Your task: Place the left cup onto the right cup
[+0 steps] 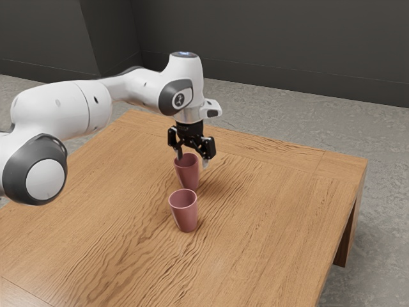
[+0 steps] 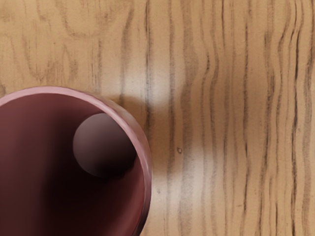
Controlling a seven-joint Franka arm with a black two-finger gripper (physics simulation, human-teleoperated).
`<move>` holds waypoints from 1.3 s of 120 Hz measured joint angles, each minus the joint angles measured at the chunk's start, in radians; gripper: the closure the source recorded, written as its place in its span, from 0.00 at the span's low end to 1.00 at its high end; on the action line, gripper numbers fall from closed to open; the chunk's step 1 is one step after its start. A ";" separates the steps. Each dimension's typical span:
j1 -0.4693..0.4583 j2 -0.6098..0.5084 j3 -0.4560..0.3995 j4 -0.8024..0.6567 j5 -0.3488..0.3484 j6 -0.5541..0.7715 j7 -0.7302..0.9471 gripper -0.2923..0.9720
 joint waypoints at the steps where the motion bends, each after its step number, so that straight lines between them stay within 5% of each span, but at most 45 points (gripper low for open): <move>1: 0.000 0.000 0.000 0.000 0.000 0.000 0.000 0.23; 156: 0.001 0.041 0.003 -0.030 0.024 0.083 -0.044 0.23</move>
